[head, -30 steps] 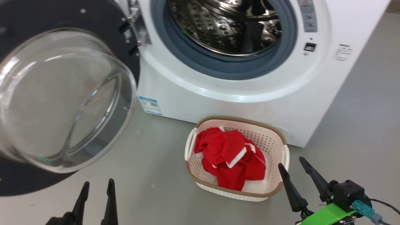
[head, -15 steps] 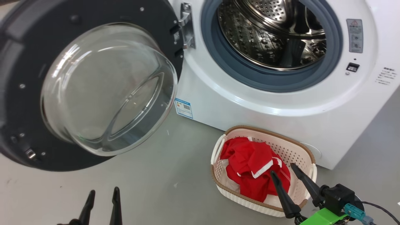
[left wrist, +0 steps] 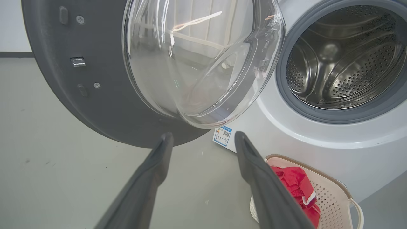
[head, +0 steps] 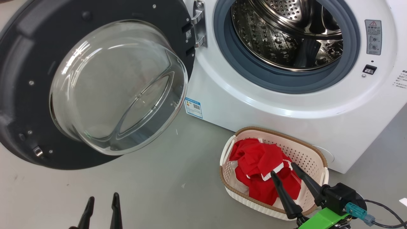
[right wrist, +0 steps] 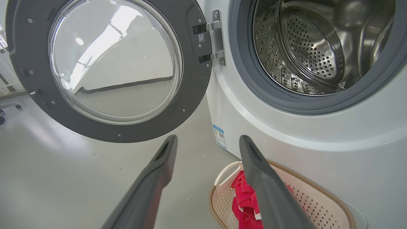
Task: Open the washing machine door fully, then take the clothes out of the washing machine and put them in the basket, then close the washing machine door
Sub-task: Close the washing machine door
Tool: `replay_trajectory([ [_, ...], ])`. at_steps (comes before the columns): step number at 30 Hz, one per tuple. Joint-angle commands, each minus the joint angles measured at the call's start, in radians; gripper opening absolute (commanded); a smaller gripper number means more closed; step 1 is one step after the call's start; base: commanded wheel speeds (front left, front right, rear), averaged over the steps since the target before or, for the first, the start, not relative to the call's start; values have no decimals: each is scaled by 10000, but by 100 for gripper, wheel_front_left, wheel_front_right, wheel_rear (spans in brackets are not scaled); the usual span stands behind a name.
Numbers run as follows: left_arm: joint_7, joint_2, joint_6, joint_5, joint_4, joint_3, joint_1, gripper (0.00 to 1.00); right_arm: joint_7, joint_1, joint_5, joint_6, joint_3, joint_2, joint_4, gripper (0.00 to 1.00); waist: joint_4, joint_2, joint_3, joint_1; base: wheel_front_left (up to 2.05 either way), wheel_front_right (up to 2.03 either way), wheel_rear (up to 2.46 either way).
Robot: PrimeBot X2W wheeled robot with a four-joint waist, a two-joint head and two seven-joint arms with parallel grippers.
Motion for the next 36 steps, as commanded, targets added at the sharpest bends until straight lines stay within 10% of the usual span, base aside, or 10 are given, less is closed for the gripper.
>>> replay_trajectory([
  [1, -63, 106, 80, -66, -322, 306, -115, 100, -63, -399, 219, 48, 238, -75, -203, 100, 4, -1, 19, 0, 0, 0, 0],
  [5, -63, 106, 65, -214, -478, 351, -185, 88, -63, -395, 226, 48, 251, -69, -207, 100, -1, -1, 30, 0, 0, 0, 0],
  [6, -63, 106, 46, -294, -543, 389, -222, 49, -63, -388, 234, 48, 247, -64, -210, 100, -3, -1, 36, 0, 0, 0, 0],
  [8, -63, 106, -5, -488, -710, 512, -332, 1, -63, -358, 242, 48, 212, -41, -220, 100, -11, -1, 51, 0, 0, 0, 0],
  [20, -63, 439, -1003, -242, -2845, 3392, -2756, 0, -63, 8, 121, 48, -225, 252, -322, 100, -67, -1, 169, 0, 0, 0, 0],
  [28, -63, 2103, -1289, -1401, -2016, 5004, -5449, 0, -63, -163, 5, 48, -294, 264, -382, 100, -295, -1, 509, 0, 0, 0, 0],
  [36, 598, 4455, -1312, -3790, 1877, 5180, -7328, 0, -63, -413, -35, 48, -286, 249, -383, 100, -551, -1, 798, 0, 0, 0, 0],
])
